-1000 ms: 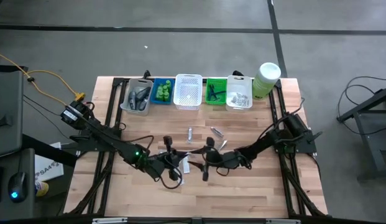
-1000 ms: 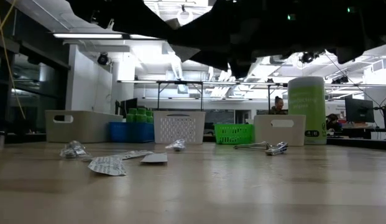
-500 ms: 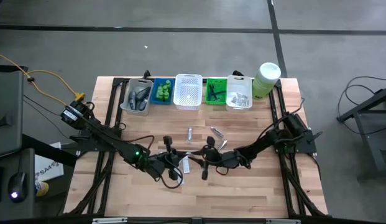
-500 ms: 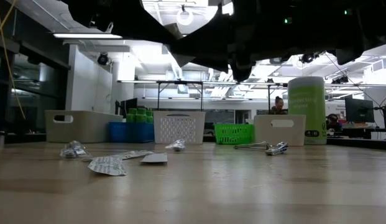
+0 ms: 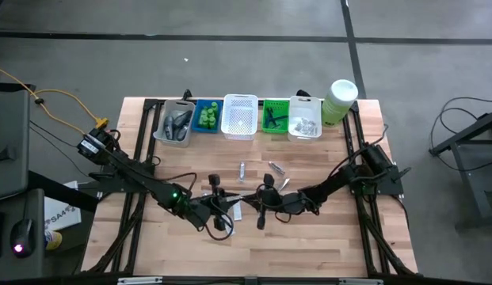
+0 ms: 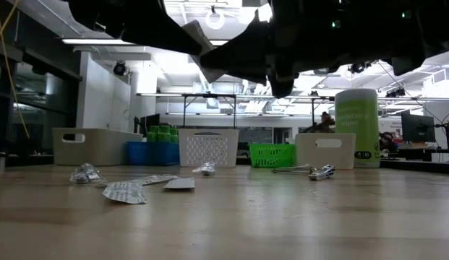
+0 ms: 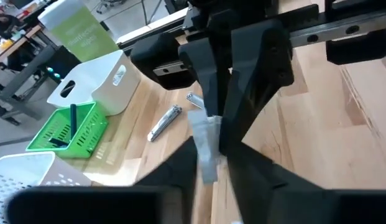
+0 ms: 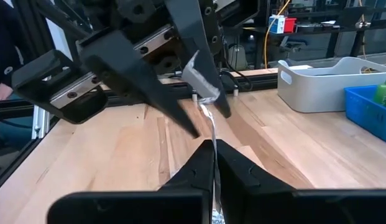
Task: Pick & Place Travel size toiletries
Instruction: Put the bandage into the right white bin
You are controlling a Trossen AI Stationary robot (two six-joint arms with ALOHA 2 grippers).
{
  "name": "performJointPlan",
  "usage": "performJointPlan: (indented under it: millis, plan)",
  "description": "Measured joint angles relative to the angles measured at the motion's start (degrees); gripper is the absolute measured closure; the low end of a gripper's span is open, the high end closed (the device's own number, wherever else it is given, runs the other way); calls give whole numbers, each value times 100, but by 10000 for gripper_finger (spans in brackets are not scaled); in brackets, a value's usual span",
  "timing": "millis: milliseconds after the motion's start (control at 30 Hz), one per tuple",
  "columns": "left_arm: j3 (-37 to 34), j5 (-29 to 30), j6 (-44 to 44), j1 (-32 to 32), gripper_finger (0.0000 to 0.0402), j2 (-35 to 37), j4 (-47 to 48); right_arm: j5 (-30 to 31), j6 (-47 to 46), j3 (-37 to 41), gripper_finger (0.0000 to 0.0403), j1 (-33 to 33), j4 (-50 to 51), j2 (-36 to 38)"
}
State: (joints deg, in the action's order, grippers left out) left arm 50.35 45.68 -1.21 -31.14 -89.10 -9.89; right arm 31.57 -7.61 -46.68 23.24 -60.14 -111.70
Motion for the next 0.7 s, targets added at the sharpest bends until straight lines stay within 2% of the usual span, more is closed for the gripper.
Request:
performJointPlan:
  millis: [167, 300, 433, 567, 700]
  plan:
    - [-2, 171, 169, -4, 235, 200, 300, 221, -12, 0, 400, -2, 9, 9]
    - [-2, 482, 819, -84, 200, 623, 1030, 733, -142, 2, 400, -33, 702, 372]
    - [-2, 643, 1753, -245, 197, 1013, 2166, 1308, -814, 2, 400, -246, 2458, 1227]
    - [-2, 725, 2591, -448, 207, 1161, 3023, 1841, -1891, 4, 400, -661, 4855, 2294]
    - [-10, 868, 3133, -672, 220, 1180, 3400, 2058, -2670, 0, 400, -1292, 6758, 3233]
